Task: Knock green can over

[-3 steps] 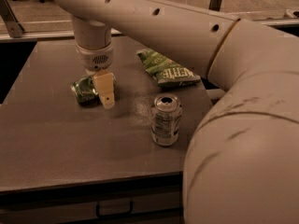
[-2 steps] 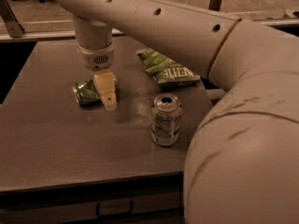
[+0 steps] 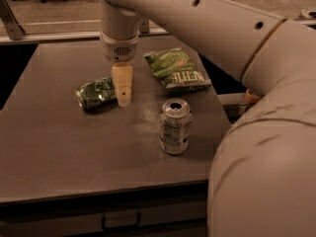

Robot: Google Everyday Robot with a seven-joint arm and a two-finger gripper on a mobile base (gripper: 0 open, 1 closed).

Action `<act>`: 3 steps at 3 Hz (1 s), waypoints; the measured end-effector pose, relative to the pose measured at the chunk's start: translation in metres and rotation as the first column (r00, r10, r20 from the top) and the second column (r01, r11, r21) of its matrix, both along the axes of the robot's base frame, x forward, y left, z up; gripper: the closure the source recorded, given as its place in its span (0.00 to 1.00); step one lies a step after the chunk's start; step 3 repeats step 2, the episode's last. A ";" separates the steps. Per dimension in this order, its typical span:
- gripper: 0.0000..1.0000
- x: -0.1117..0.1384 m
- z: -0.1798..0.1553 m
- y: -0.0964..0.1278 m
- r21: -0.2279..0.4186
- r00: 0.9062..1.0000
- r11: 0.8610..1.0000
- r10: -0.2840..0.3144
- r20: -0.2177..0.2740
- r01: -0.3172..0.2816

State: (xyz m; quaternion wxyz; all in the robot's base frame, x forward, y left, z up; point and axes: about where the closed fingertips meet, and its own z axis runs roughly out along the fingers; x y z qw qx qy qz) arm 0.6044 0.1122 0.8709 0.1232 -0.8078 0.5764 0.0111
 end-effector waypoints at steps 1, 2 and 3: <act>0.00 0.028 0.035 -0.042 0.046 0.988 0.989 -0.142 0.065 0.139; 0.00 0.028 0.035 -0.042 0.046 0.988 0.989 -0.142 0.065 0.139; 0.00 0.028 0.035 -0.042 0.046 0.988 0.989 -0.142 0.065 0.139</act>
Offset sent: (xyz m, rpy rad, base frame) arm 0.0218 -0.0346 0.0283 0.0337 -0.0538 -0.1163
